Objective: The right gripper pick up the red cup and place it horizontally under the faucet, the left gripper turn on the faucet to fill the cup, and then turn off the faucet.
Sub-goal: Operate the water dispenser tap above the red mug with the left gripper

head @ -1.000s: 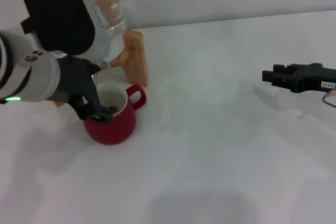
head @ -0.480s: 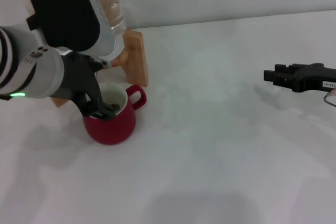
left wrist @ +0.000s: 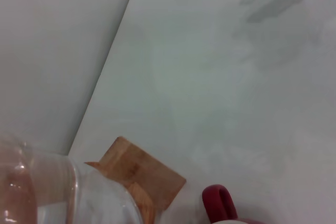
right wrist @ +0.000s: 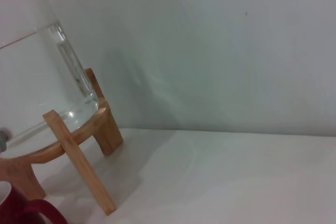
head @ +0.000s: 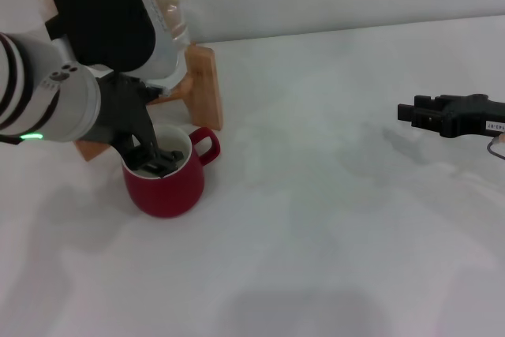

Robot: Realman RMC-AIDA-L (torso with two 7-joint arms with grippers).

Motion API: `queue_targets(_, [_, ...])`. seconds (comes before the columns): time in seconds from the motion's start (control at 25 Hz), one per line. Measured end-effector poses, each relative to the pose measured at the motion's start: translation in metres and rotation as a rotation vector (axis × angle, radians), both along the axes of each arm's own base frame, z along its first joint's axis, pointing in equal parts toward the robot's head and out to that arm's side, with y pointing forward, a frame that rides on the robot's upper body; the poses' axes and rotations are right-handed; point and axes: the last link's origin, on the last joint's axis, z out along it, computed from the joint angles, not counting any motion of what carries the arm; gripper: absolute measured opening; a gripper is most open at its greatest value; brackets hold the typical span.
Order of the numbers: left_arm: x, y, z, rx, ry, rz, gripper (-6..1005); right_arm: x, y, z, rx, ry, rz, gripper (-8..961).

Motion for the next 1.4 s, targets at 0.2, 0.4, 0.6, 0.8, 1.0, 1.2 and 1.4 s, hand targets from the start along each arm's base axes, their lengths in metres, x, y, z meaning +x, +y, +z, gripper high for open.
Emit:
queue_targets(0.2, [-0.001, 0.001, -0.001, 0.01, 0.023, -0.007, 879, 0.0, 0.0, 0.0, 0.0, 0.0, 0.0, 437])
queue_targets(0.4, [-0.001, 0.003, -0.003, 0.019, 0.029, -0.009, 879, 0.0, 0.0, 0.0, -0.001, 0.0, 0.0, 437])
queue_targets(0.6, [0.0, 0.003, -0.004, 0.021, 0.038, -0.014, 879, 0.0, 0.0, 0.0, -0.002, 0.001, 0.001, 437])
queue_targets(0.8, [0.002, 0.002, -0.005, 0.022, 0.037, -0.028, 879, 0.0, 0.0, 0.0, -0.002, 0.001, 0.001, 437])
queue_targets(1.0, [0.003, 0.002, -0.004, 0.025, 0.036, -0.032, 879, 0.0, 0.0, 0.0, 0.001, 0.0, -0.001, 437])
queue_targets(1.2, [0.008, 0.0, -0.004, 0.025, 0.034, -0.055, 879, 0.001, 0.0, 0.001, 0.002, -0.002, -0.001, 437])
queue_targets(1.4, [0.01, -0.001, -0.004, 0.026, 0.032, -0.061, 879, 0.001, 0.0, 0.002, 0.003, -0.003, -0.001, 437])
